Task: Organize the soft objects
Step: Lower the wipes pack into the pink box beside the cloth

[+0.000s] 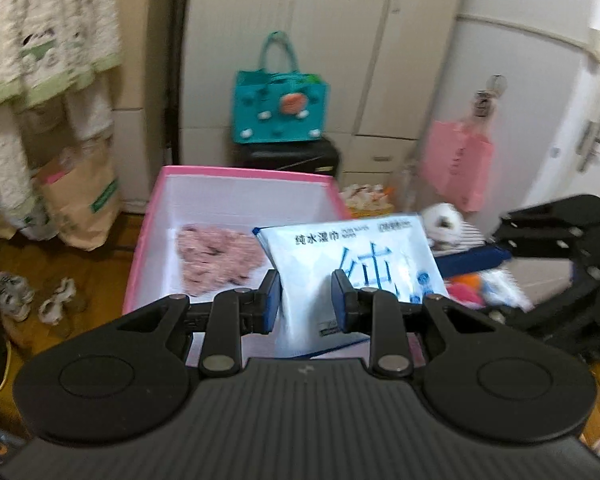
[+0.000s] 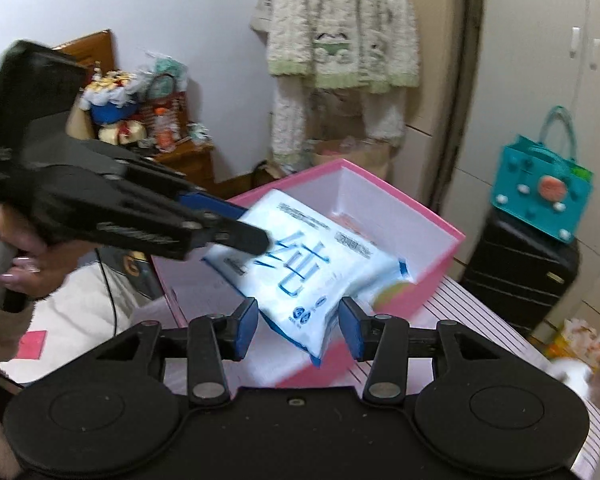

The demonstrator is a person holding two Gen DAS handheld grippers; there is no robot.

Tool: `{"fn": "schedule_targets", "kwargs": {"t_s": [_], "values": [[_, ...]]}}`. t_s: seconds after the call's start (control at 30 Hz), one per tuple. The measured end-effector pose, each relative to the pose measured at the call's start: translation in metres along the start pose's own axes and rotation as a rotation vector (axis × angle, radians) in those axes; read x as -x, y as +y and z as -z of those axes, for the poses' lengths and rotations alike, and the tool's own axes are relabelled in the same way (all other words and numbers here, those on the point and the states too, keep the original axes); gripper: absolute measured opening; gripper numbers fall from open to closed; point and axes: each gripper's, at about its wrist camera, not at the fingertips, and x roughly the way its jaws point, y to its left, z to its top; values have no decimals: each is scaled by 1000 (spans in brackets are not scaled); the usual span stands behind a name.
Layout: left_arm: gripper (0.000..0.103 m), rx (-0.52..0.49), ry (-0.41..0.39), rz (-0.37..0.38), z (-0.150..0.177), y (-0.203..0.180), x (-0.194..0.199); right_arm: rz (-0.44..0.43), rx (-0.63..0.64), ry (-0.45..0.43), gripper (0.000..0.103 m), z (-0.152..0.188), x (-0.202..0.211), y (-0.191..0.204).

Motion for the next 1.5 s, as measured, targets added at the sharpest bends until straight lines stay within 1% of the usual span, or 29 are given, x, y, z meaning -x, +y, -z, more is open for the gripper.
{"fn": "schedule_targets", "kwargs": {"t_s": [0.1,0.13,0.17,0.27,0.4,0.5,0.57,0.67,0.77,0.83,0.93,1.0,1.03,1.1,1.17,1.23,1.27,1.33,1.43,1.5], "values": [[27,12,40,-44,-12,16,-21,-17,8,8,48,-10,-23,-4],[27,16,53,-60,-15,22,-27,-18,7,16,44,-12,-32,-7],[27,17,66,-75,-18,26,-34,-24,-8,27,40,-14,-40,-10],[26,24,138,-110,-25,38,-52,-63,-54,67,36,-18,-63,-22],[26,-1,233,-143,-33,46,-73,-75,-91,105,33,-24,-84,-33],[26,-41,309,-163,-39,45,-88,-88,-119,152,33,-26,-100,-41],[26,-58,354,-166,-40,45,-96,-85,-108,180,33,-25,-108,-40],[26,-124,395,-168,-38,40,-99,-84,-90,216,33,-28,-118,-40],[27,-160,411,-168,-38,36,-101,-75,-73,235,33,-27,-121,-39],[27,-170,426,-169,-37,35,-104,-84,-82,248,33,-28,-125,-41],[27,-162,452,-170,-35,39,-109,-123,-106,268,33,-26,-127,-43],[27,-179,447,-187,-34,38,-111,-168,-130,282,33,-27,-128,-45],[27,-181,445,-189,-34,39,-111,-174,-130,287,33,-28,-130,-46],[27,-173,449,-188,-35,40,-115,-149,-115,289,33,-31,-132,-45],[27,-200,446,-193,-33,36,-116,-134,-106,292,33,-31,-133,-46],[27,-238,459,-204,-29,32,-119,-155,-122,296,33,-31,-133,-51],[27,-242,468,-204,-27,32,-120,-166,-130,295,33,-31,-132,-53],[27,-239,484,-197,-24,32,-123,-171,-135,290,34,-32,-130,-55],[27,-227,482,-196,-23,33,-125,-158,-115,296,34,-32,-129,-53],[28,-224,468,-200,-25,33,-125,-129,-100,294,34,-33,-129,-50]]}}
